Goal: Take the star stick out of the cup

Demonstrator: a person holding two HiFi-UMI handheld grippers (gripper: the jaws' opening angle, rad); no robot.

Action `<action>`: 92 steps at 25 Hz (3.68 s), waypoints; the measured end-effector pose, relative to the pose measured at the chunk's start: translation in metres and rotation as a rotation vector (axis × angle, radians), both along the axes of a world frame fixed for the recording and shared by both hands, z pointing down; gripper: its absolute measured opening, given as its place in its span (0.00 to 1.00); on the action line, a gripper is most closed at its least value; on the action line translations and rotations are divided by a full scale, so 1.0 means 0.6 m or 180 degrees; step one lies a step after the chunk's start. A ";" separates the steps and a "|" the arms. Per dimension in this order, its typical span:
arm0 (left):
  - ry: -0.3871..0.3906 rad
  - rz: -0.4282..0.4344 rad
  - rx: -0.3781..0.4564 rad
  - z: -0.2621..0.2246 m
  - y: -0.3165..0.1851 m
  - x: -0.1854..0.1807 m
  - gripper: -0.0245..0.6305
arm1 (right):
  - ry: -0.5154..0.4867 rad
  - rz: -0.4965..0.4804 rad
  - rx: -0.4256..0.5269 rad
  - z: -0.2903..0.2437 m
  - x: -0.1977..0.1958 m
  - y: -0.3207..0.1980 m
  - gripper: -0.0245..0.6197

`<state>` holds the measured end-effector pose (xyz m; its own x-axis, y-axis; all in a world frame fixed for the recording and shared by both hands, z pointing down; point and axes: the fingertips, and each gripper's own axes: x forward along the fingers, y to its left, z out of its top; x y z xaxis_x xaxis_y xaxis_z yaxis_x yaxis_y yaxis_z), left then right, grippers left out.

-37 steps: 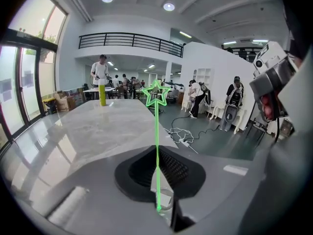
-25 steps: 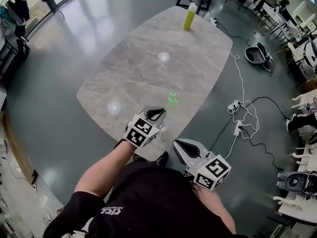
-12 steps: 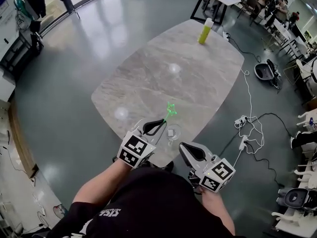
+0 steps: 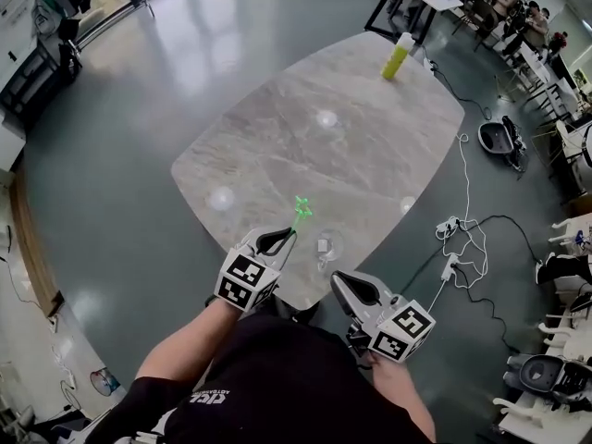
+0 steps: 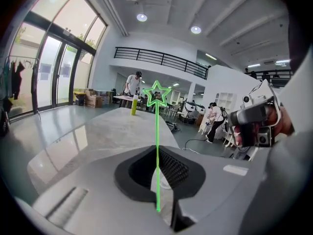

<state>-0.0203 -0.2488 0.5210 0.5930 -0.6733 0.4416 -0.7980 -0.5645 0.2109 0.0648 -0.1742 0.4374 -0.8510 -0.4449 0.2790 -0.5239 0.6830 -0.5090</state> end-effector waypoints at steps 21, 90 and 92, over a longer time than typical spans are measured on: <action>-0.0207 0.0283 -0.0716 0.236 -0.046 0.050 0.06 | 0.0062 0.0264 -0.0548 0.091 0.014 0.044 0.06; 0.0269 -0.0223 0.0959 -0.333 0.066 -0.030 0.04 | -0.0327 0.0194 0.1489 -0.227 0.048 -0.003 0.06; 0.0249 -0.0175 0.0930 -0.325 0.070 -0.018 0.04 | -0.0341 0.0207 0.1472 -0.223 0.054 0.000 0.06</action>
